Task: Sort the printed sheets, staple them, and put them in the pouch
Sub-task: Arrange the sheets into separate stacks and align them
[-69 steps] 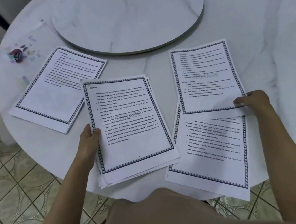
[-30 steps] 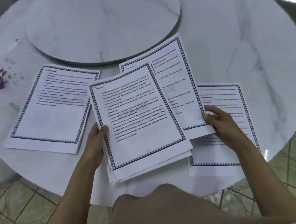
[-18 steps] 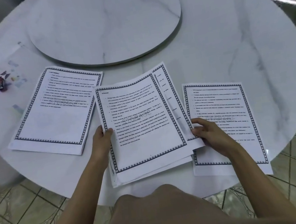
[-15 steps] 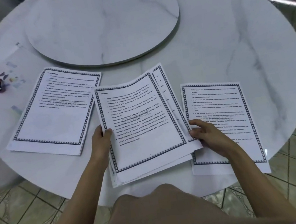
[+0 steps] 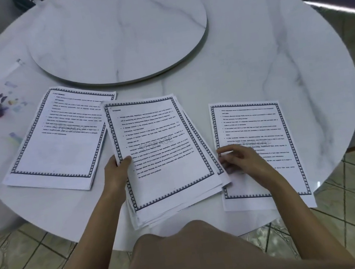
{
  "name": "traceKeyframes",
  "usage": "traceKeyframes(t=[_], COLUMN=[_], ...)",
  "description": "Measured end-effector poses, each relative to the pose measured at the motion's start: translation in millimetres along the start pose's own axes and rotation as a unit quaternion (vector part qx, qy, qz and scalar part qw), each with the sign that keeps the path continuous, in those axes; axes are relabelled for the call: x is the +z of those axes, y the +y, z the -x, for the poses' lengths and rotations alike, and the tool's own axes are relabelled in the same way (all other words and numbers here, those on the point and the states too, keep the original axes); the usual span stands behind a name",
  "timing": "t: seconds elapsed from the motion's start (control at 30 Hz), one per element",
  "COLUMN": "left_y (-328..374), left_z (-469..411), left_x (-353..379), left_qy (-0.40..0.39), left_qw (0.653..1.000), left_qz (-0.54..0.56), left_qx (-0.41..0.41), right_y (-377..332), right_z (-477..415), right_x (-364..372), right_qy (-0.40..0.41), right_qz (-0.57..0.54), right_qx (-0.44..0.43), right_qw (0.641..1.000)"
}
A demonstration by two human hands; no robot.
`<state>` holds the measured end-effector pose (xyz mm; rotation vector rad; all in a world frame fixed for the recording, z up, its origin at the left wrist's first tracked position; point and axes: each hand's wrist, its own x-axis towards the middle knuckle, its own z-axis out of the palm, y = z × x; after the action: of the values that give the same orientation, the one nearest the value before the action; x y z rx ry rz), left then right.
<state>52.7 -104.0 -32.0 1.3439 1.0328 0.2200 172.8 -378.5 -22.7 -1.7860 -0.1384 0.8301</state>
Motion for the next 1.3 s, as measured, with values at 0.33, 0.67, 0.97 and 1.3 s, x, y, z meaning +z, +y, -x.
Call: traceKeyframes(t=[0.33,0.67,0.97,1.3], left_y=[-7,-8,-5,12], left_z=[-4,-6,-4,8], left_x=[-4,3,7,4], left_qy=[0.038,0.048,0.021,0.065], left_qw=[0.999,0.998,0.998,0.981], left_qz=[-0.005,-0.026,-0.033,-0.088], left_qx=[0.015,0.023,0.041,0.158], right_y=[25,29,26,21], right_z=[4,7,6,-1], right_x=[-87,-78,-84,-95], right_qy=[0.335,0.351,0.333,0.314], right_qz=[0.275,0.331,0.272,0.256], right_qx=[0.031,0.143,0.124,-0.042], right_qw=[0.901,0.864,0.894,0.913])
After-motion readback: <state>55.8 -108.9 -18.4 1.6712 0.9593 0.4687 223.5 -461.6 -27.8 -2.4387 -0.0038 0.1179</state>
